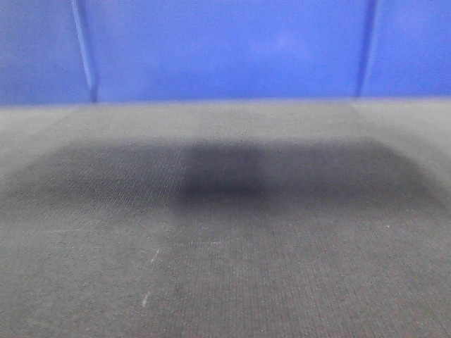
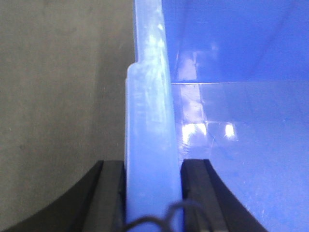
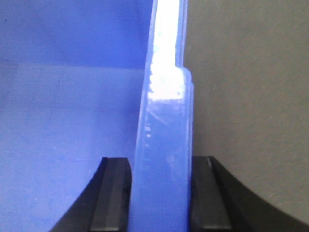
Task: Move blue bin to conveyor side
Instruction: 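Lower the blue bin onto the grey conveyor belt with both grippers, then open both grippers and release the bin rims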
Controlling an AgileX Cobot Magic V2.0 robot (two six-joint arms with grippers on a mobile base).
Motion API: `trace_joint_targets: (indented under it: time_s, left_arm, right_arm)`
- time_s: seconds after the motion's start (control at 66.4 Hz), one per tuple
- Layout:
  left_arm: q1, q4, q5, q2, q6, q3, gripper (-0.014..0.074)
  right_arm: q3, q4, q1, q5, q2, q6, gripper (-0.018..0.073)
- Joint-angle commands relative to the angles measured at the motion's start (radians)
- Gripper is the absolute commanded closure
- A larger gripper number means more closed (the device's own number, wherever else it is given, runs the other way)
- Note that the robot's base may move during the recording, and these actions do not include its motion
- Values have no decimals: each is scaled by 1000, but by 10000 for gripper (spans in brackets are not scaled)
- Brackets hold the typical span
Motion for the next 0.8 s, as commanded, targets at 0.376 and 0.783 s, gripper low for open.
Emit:
trace_joint_targets:
  time_s: [0.376, 0.783]
  left_arm:
    - [12, -2, -88, 155, 8, -24, 501]
    - [12, 8, -82, 129, 8, -24, -5]
  right_arm:
    - [-16, 16, 2, -101, 170, -11, 597]
    - [-23, 16, 2, -93, 146, -11, -12]
